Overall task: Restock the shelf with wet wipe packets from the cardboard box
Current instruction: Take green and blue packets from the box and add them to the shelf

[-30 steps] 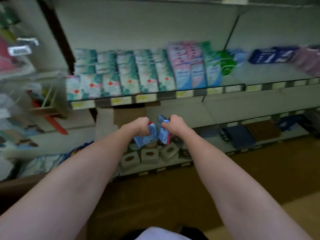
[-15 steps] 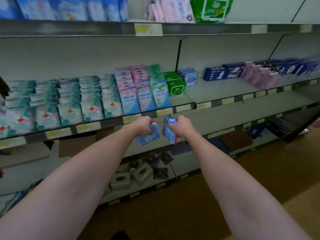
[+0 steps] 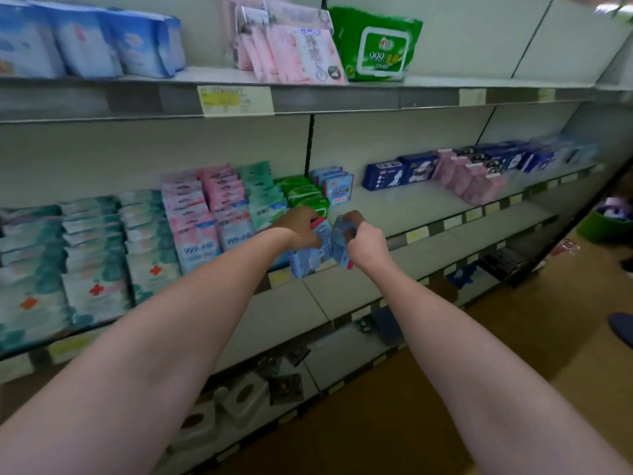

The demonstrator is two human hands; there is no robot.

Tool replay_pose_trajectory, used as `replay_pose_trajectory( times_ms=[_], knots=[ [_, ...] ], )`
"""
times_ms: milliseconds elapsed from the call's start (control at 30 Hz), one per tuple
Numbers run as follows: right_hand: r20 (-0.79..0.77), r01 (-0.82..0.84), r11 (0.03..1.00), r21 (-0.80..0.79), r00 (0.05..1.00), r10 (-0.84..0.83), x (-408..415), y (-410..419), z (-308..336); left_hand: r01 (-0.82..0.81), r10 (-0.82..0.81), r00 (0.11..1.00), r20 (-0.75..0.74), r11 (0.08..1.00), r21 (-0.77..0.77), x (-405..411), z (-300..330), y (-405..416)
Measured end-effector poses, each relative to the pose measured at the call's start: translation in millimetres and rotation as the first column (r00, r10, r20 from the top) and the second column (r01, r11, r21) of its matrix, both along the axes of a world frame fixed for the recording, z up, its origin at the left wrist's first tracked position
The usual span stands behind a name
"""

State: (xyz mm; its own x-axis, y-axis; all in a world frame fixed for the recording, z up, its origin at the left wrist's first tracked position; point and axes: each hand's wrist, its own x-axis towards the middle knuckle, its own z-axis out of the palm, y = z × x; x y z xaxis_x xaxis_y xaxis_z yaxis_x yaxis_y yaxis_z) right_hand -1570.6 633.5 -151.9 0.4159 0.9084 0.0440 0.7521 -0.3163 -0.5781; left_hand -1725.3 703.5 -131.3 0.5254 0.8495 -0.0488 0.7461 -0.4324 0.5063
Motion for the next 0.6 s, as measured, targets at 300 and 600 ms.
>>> replay_pose_trajectory(
  times_ms=[300, 600],
  knots=[
    [-0.028, -0.006, 0.999, -0.046, 1.000, 0.005, 39.5, 61.3, 3.8, 0.081, -0.083, 0.996, 0.028, 0.995, 0.055, 36.0, -3.5, 59.9],
    [-0.215, -0.042, 0.998, -0.048, 0.976, 0.031, 72.2, 114.6, 0.0, 0.055, -0.048, 0.996, -0.073, 0.995, 0.086, 69.5, -2.0, 106.0]
  ],
)
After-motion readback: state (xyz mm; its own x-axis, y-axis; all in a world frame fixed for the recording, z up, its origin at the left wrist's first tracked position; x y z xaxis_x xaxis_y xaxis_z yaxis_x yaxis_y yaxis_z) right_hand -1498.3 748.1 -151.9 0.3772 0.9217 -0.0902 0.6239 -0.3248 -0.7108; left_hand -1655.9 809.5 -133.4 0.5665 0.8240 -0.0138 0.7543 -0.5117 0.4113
